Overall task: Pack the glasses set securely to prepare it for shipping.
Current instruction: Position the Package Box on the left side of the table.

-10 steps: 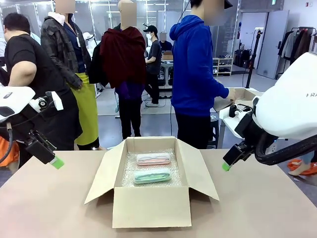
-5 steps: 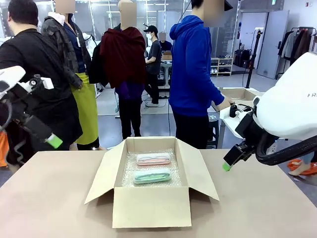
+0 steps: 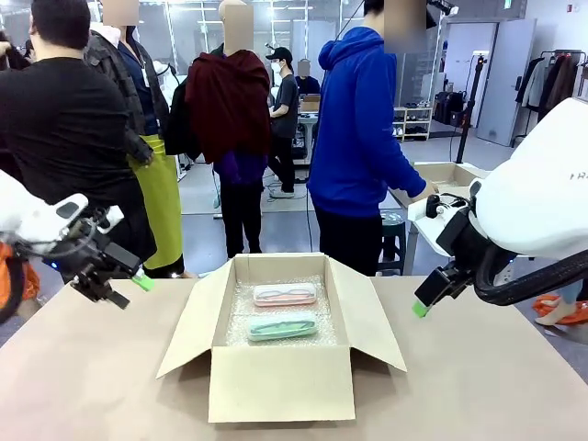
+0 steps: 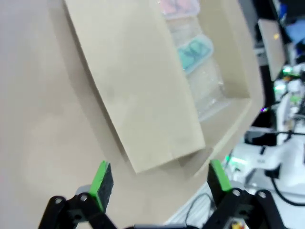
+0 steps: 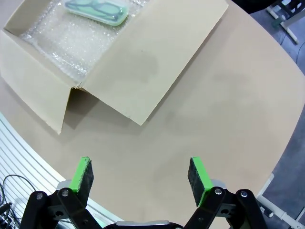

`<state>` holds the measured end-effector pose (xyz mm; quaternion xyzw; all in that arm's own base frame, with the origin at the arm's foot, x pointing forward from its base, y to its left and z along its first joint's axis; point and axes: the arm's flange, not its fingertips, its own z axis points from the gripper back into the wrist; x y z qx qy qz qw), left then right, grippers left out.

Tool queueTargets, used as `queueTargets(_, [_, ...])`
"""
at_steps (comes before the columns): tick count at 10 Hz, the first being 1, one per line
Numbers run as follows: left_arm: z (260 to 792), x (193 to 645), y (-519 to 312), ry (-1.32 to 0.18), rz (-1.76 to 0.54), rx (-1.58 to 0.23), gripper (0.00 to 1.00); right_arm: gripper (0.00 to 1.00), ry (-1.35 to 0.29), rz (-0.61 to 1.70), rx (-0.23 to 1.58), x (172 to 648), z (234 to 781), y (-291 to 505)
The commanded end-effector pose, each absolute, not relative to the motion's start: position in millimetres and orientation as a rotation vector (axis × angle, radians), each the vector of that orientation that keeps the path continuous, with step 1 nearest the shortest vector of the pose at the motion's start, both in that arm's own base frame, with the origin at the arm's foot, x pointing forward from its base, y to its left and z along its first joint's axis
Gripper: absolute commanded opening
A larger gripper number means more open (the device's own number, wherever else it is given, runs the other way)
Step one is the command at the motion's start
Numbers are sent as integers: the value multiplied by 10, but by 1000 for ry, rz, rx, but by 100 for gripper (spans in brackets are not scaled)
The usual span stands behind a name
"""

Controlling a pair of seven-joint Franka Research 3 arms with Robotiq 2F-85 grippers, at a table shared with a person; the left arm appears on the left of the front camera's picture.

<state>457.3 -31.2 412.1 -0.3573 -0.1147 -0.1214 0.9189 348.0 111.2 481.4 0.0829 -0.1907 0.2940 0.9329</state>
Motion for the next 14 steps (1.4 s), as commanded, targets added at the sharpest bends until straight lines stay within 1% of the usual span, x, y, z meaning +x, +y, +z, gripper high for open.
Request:
queueTargets(1, [3869,4726,-360,-310,-184,-800,100,100,-382,578,165,3444,4815,1136])
queueTargets(2, [3705,4732,-376,-313,-157,-807,100,100,-382,578,165,3444,4815,1136])
queueTargets(3, [3669,4734,-401,-301,-108,-854,100,100,-382,578,165,3444,4815,1136])
queueTargets(4, [3753,4692,-333,-259,-160,-797,100,100,-382,578,165,3444,4815,1136])
queueTargets(7, [3753,4692,-333,-259,-160,-797,100,100,-382,578,165,3444,4815,1136])
queueTargets(11, [3357,4930,-340,-259,-67,-895,100,100,-382,578,165,3444,4815,1136])
queueTargets(14, [3025,5026,-406,-266,7,-918,100,100,-382,578,165,3444,4815,1136])
